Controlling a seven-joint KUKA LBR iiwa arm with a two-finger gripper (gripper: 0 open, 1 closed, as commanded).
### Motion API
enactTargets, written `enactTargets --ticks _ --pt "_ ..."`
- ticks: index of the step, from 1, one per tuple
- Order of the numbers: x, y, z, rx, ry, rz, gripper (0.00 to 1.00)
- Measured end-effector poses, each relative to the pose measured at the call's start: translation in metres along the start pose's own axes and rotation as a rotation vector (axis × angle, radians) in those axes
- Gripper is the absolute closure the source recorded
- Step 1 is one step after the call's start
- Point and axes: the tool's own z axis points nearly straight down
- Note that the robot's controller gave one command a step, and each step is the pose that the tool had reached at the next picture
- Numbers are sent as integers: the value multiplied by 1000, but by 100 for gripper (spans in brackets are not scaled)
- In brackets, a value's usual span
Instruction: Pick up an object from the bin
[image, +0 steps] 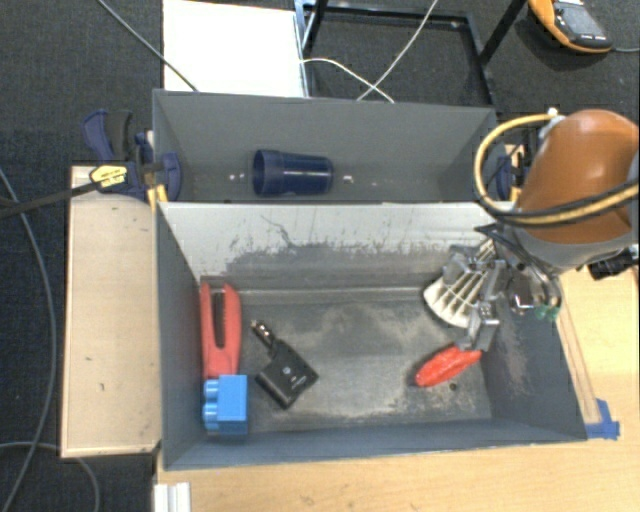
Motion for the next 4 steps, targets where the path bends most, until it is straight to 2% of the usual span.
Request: enactTargets --ticks 1,2,3,4 --pt "-2 0 -5 1 -9 -3 0" --pt "42 -57 123 2 -12 -98 0" --pt "43 -43 75 4 -18 -337 0" --pt "57 -43 118 3 -7 -308 0"
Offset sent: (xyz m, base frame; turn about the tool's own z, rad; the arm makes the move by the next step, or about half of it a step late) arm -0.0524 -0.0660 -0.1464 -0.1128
